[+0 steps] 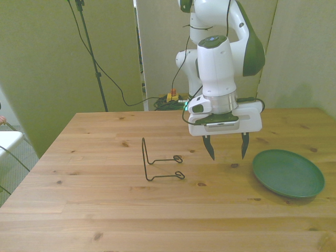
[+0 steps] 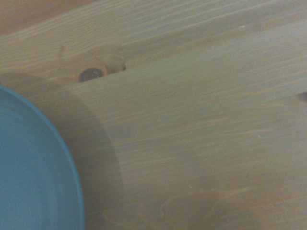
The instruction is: Load the plate
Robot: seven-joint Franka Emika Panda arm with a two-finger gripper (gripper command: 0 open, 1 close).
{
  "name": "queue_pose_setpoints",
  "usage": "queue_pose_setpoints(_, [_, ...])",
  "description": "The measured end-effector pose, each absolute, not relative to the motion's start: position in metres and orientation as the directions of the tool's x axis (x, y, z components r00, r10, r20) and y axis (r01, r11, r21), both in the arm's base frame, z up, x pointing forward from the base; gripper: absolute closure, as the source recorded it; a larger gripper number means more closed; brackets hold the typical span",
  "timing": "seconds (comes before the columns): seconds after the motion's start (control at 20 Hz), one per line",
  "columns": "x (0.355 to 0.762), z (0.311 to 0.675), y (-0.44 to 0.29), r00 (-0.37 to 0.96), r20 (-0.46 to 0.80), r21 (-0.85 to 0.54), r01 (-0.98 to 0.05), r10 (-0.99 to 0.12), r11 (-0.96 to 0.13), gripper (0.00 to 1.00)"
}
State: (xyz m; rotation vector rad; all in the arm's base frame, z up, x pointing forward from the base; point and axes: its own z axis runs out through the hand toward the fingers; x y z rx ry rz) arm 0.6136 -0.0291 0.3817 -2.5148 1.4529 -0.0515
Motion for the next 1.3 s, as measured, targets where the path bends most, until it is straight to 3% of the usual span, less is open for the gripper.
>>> queue_pose_setpoints(0.85, [0.649,0.356,0.034,0.543,-0.141,-0.279,-0.824,-0.828,-0.493,0.0])
queue_pose_setpoints(0.9, [0.65,0.355,0.034,0.542,-0.143,-0.279,-0.825,-0.828,-0.491,1.0])
queue_pose_setpoints(1.3, [0.651,0.354,0.034,0.528,-0.167,-0.29,-0.834,-0.833,-0.47,1.0])
